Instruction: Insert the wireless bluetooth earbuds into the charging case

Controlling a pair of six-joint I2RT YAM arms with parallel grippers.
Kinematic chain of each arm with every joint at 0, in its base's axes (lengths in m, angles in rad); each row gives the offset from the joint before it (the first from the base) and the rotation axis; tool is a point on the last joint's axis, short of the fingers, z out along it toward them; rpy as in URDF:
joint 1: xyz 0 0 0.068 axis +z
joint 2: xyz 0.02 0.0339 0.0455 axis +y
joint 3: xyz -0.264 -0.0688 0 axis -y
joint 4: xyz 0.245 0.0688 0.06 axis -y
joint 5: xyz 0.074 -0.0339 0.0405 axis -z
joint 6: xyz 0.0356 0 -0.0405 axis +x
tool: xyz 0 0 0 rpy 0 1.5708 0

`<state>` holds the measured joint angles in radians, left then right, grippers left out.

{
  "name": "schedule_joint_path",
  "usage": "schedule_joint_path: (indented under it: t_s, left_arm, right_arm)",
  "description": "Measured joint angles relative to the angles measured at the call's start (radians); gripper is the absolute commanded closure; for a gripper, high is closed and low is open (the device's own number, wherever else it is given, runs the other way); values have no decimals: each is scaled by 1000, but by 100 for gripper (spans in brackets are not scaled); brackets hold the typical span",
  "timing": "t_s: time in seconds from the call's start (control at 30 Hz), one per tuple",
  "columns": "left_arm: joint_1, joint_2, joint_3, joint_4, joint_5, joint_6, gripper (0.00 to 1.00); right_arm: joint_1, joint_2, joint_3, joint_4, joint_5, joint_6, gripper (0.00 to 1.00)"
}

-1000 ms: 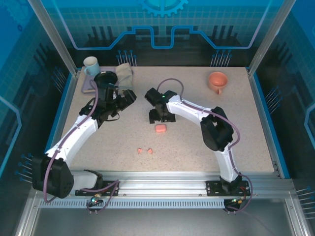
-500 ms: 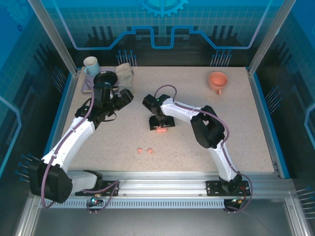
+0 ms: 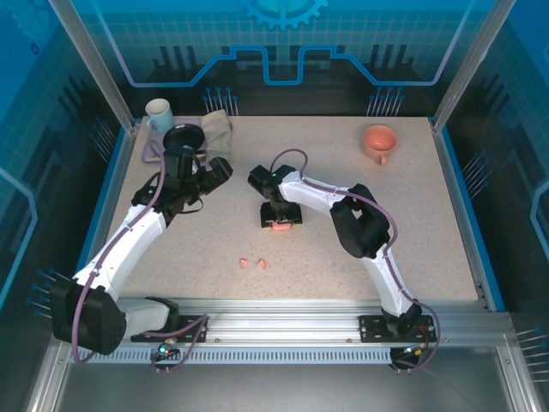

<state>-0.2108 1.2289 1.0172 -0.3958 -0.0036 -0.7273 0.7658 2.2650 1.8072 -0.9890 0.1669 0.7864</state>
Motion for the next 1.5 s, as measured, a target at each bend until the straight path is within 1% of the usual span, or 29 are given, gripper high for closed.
schedule_joint_path:
  t_s: [0.2,0.33,0.5,0.6,0.8,0.97,1.1,1.27,1.5]
  left_arm:
    - [1,0,-7,3,0,0,1]
    - [1,0,-9,5,1,0,1]
    - [2,0,-34,35,29,0,1]
    - [3,2,-69,54,55,0,1]
    - [2,47,-82,96,137,4,1]
    - [-10,96,-107,164,200,3,1]
    - [-54,158,-133,274,269,-9,1]
    - [-134,261,-154,412,339,-40,1]
    - [-262,346,-179,589,378,-87,8]
  right_arm:
    - [0,0,-3,-1,-10,45,29]
    - [0,0,-6,3,-15,58,36]
    - [-3,-5,-12,8,-17,56,49]
    - [-9,-22,-39,26,-21,55,51]
    - [-43,-111,-183,85,-19,80,51]
    - [-127,-243,-390,155,-42,176,52]
    - [-197,-316,-495,182,-54,268,52]
    - [-230,-349,-536,196,-62,360,52]
    - [-277,-388,-564,230,-91,469,53]
